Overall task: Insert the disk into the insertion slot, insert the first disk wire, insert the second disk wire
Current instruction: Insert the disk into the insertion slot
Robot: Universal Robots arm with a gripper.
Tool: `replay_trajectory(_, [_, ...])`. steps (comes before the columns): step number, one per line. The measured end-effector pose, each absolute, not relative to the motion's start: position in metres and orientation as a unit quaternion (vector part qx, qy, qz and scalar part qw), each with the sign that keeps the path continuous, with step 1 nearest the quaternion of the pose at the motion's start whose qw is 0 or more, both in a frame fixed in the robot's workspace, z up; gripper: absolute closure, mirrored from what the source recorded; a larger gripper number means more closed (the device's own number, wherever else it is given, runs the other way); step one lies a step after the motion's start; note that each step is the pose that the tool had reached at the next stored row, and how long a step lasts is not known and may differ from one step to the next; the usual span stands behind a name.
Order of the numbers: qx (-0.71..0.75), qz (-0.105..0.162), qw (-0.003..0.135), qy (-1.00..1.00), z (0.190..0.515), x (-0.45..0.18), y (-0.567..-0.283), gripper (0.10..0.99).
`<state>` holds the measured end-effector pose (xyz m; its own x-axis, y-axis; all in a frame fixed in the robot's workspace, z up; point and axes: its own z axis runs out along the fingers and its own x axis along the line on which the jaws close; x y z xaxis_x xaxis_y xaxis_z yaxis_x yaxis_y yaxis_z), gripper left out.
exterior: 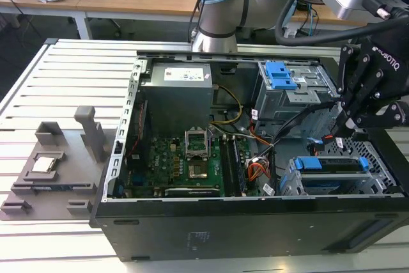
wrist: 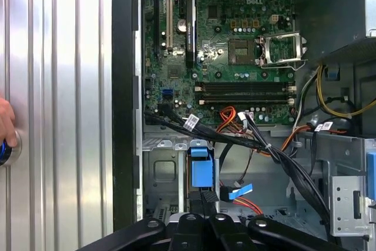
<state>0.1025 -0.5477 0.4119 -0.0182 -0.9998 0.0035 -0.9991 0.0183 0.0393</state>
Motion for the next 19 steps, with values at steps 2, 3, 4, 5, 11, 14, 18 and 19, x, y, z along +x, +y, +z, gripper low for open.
replay_trajectory(2, [0.701, -0.013, 0.015, -0.713, 0.412, 0.106, -0.546, 0.980])
replay_trajectory(3, [0.700, -0.012, 0.015, -0.713, 0.412, 0.109, -0.544, 0.980])
replay_trajectory(4, [0.700, -0.012, 0.016, -0.713, 0.412, 0.113, -0.541, 0.980])
replay_trajectory(5, [0.700, -0.012, 0.016, -0.713, 0.412, 0.117, -0.537, 0.980])
replay_trajectory(11, [0.700, -0.011, 0.017, -0.713, 0.411, 0.122, -0.531, 0.980])
replay_trajectory(14, [0.700, -0.011, 0.017, -0.713, 0.410, 0.122, -0.531, 0.980])
replay_trajectory(18, [0.700, -0.011, 0.017, -0.713, 0.409, 0.122, -0.531, 0.980])
replay_trajectory(19, [0.700, -0.011, 0.017, -0.713, 0.408, 0.122, -0.531, 0.980])
